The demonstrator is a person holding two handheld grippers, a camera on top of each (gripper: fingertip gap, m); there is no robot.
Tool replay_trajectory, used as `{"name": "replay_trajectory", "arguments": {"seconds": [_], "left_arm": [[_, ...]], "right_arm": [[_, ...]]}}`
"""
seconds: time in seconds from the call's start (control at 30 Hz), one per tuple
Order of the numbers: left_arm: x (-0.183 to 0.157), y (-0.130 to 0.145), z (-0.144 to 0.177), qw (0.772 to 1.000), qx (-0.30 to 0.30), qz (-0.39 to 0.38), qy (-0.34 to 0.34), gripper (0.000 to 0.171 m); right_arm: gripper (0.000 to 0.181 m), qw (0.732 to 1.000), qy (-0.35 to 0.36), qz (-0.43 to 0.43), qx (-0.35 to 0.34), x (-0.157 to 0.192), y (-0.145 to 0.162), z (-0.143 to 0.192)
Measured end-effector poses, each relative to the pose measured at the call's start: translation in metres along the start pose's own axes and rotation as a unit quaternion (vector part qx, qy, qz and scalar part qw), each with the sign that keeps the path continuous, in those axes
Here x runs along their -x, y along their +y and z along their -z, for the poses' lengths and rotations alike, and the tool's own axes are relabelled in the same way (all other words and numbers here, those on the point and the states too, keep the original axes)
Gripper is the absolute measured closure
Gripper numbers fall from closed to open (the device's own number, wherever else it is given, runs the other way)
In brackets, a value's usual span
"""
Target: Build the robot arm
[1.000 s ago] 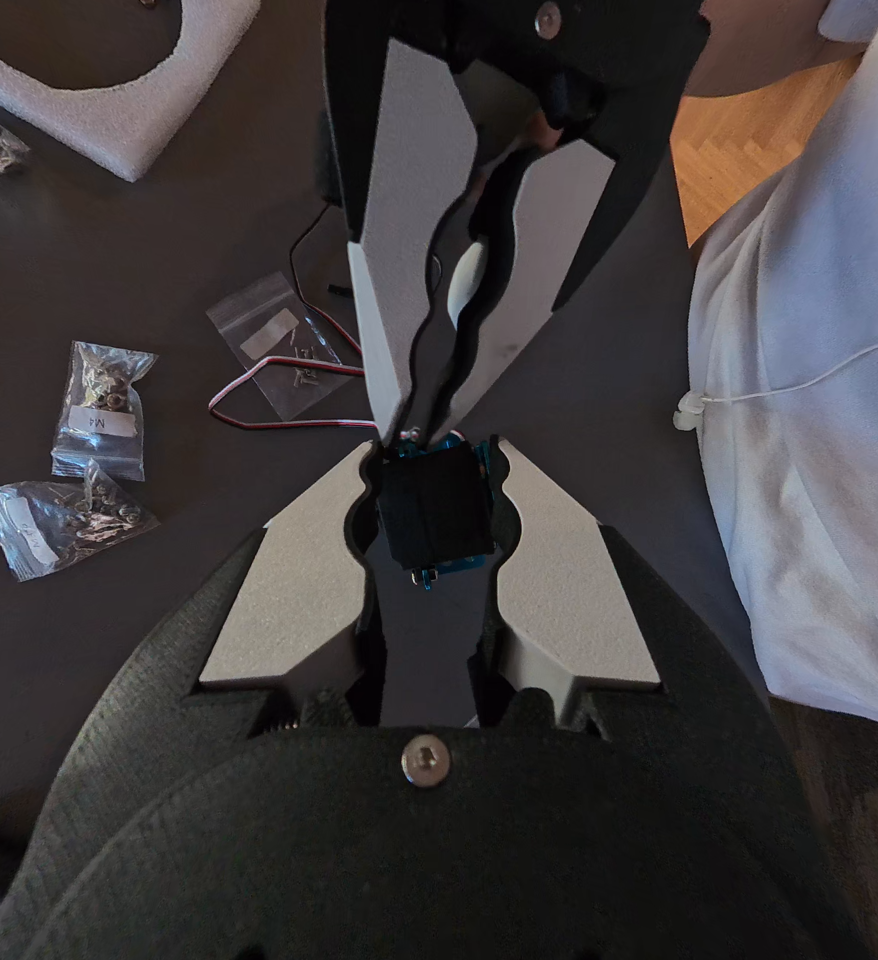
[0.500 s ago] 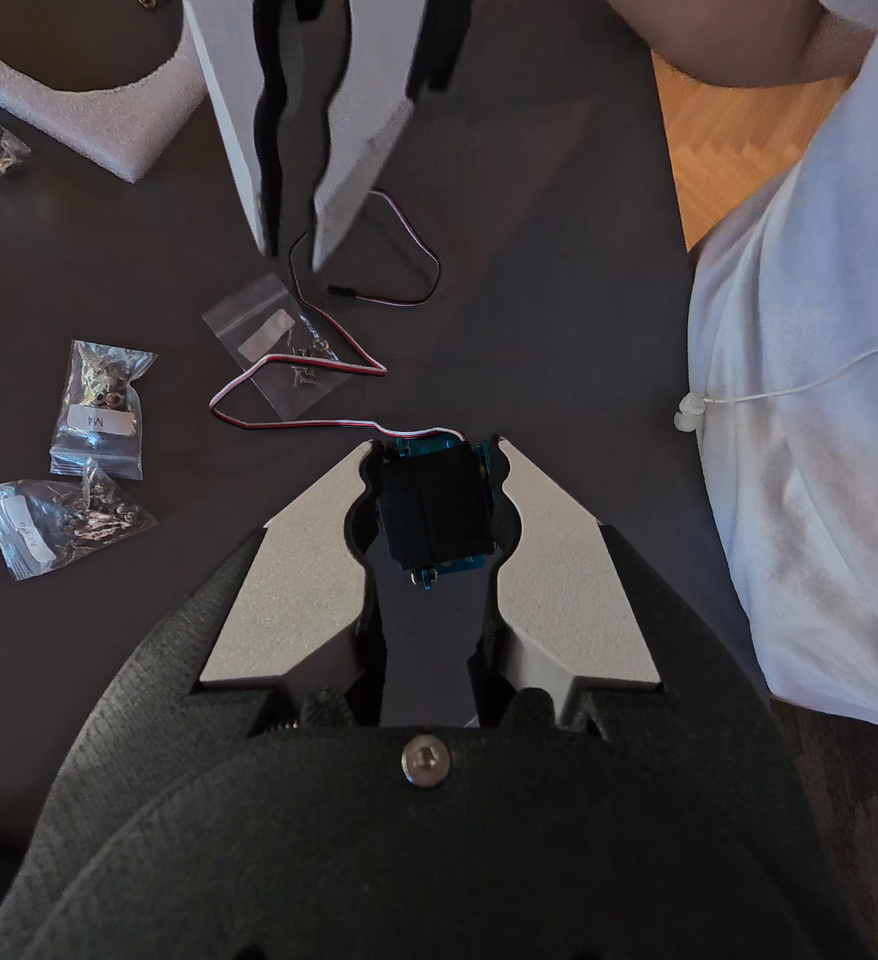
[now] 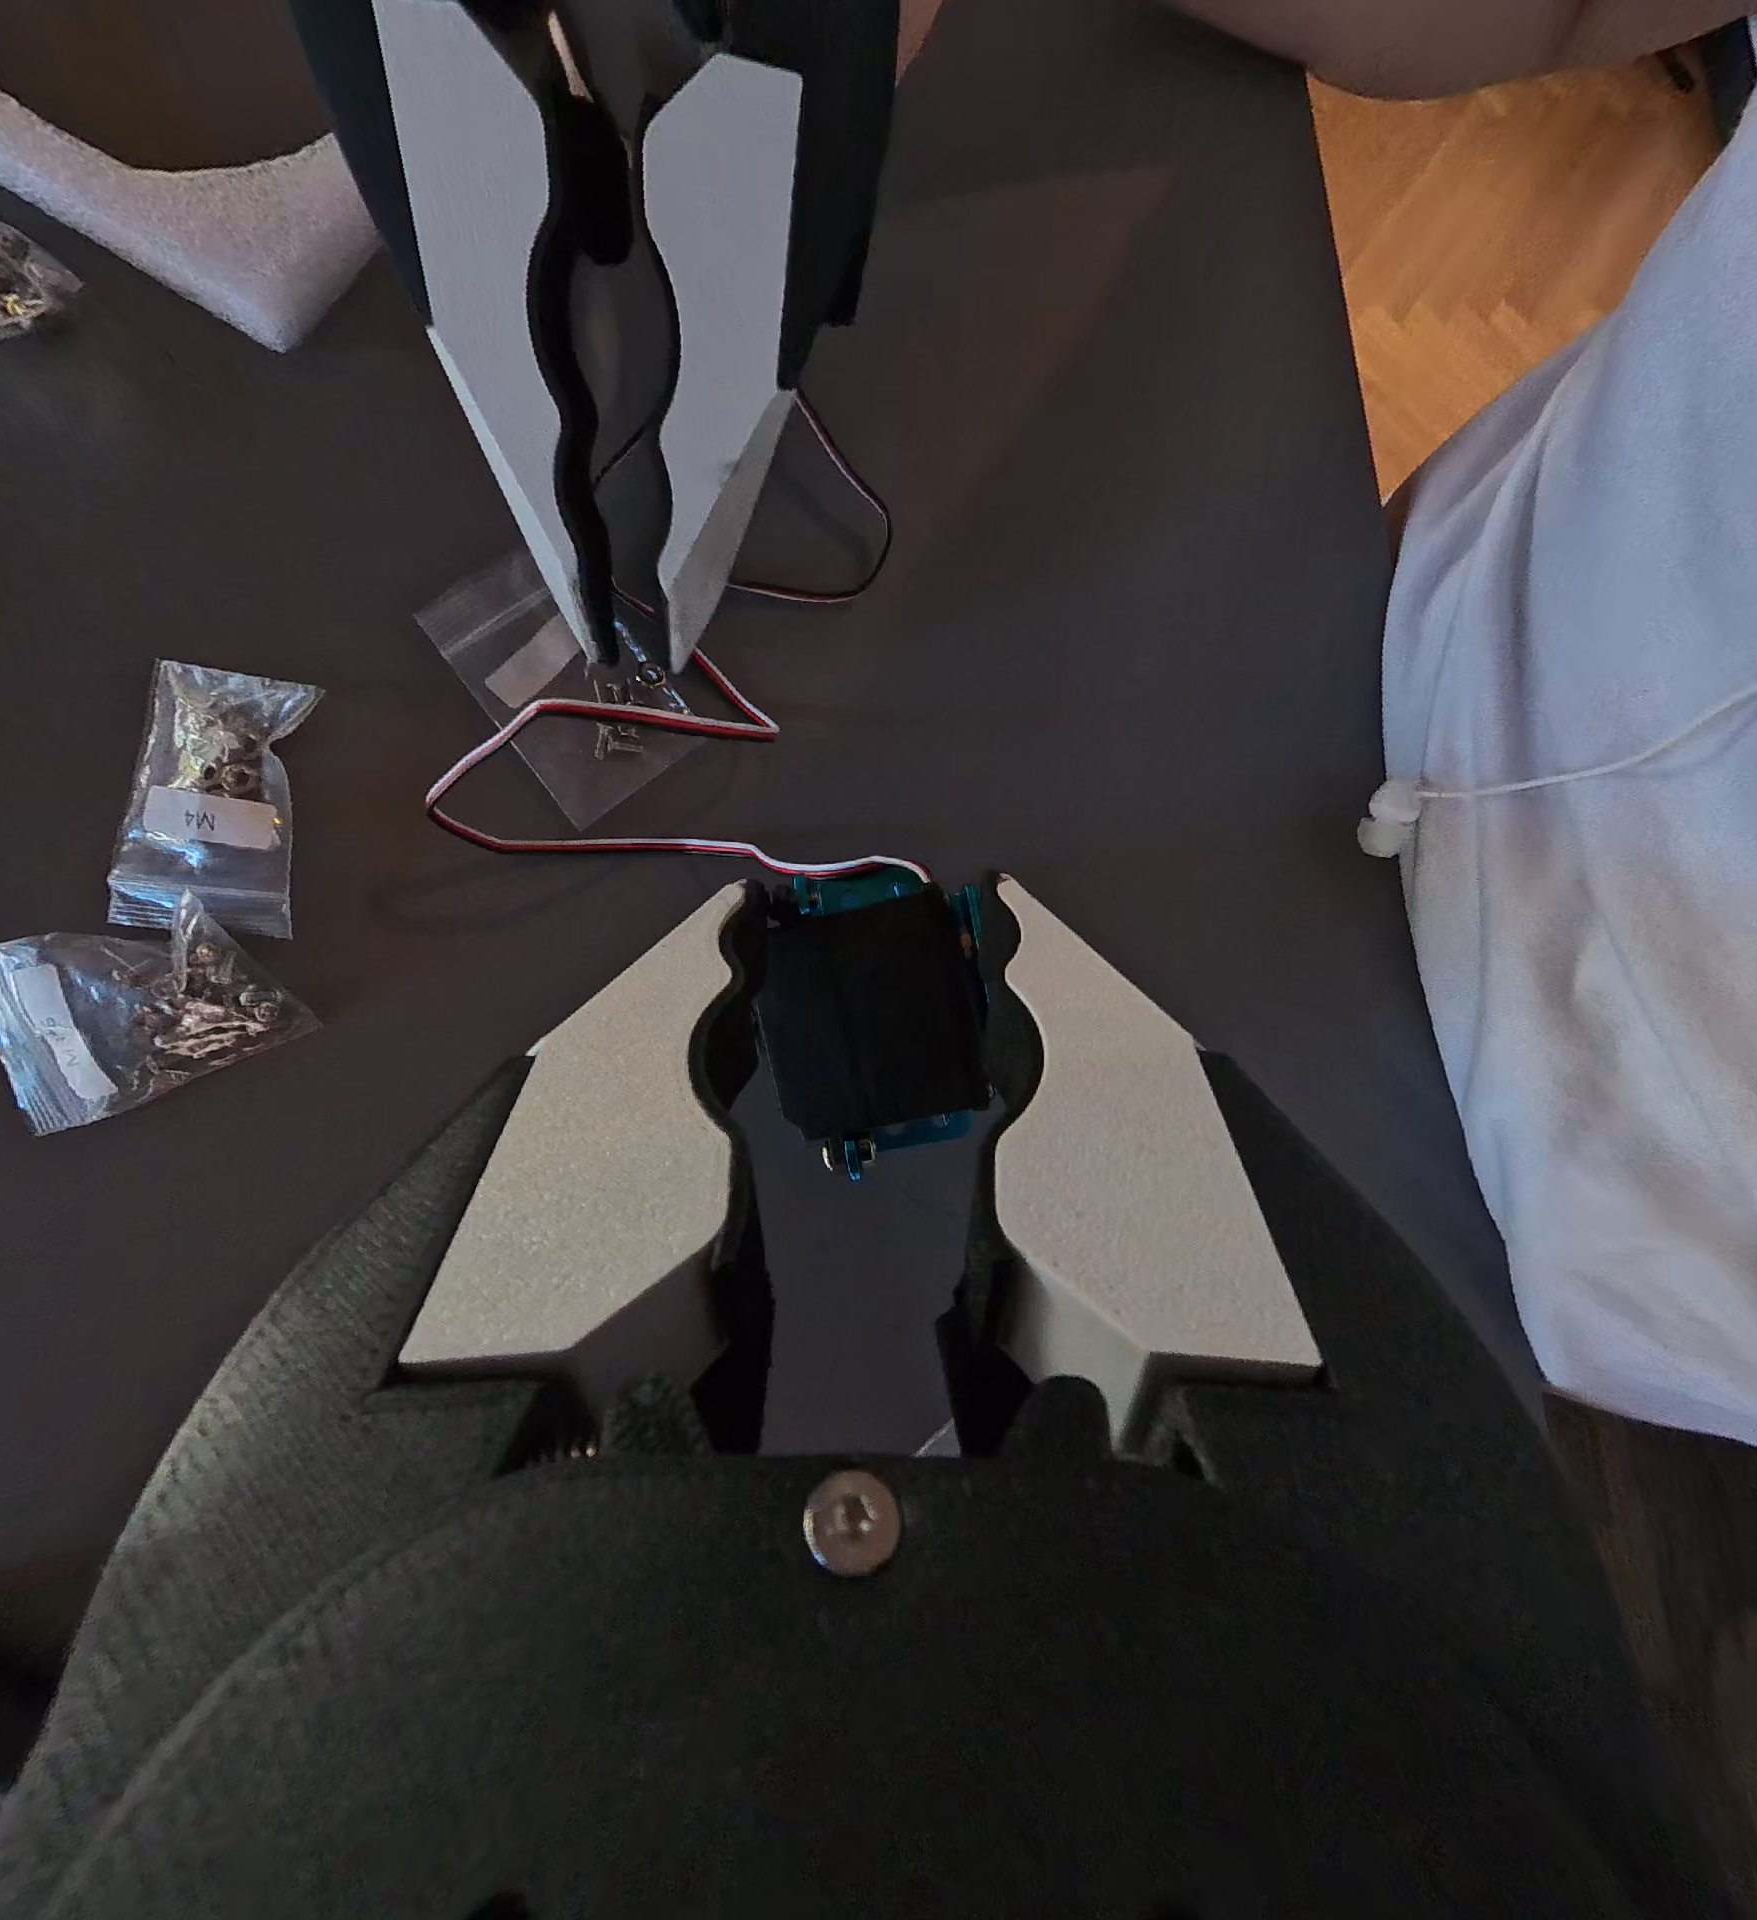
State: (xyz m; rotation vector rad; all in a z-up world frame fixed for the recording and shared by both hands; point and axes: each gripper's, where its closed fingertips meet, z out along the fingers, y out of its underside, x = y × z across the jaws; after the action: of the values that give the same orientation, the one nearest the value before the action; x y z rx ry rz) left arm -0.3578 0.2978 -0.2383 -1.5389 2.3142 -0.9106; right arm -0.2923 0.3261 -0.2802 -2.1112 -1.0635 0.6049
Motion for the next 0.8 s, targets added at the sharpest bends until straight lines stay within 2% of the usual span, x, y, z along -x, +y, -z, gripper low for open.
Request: {"name": "replay_trajectory", "arguments": {"seconds": [0.23, 0.47, 0.67, 0.8], "left_arm": [[0.000, 0.000, 0.000, 1.000, -0.015, 0.006, 0.002, 0.130], [0.000, -0.001, 0.000, 0.999, -0.037, 0.012, 0.002, 0.131], [0.000, -0.001, 0.000, 0.999, -0.048, 0.001, 0.003, 0.131], [0.001, -0.002, 0.000, 0.998, -0.066, 0.001, 0.005, 0.130]], "right_arm": [[0.169, 1.000, 0.006, 0.011, -0.003, 0.000, 0.004, -0.004], [0.179, 0.999, 0.005, 0.047, -0.018, 0.004, 0.002, -0.005], [0.180, 0.998, -0.001, 0.038, -0.059, 0.004, -0.012, 0.008], [0.180, 0.994, 0.001, 0.041, -0.102, 0.008, -0.039, 0.023]]}}
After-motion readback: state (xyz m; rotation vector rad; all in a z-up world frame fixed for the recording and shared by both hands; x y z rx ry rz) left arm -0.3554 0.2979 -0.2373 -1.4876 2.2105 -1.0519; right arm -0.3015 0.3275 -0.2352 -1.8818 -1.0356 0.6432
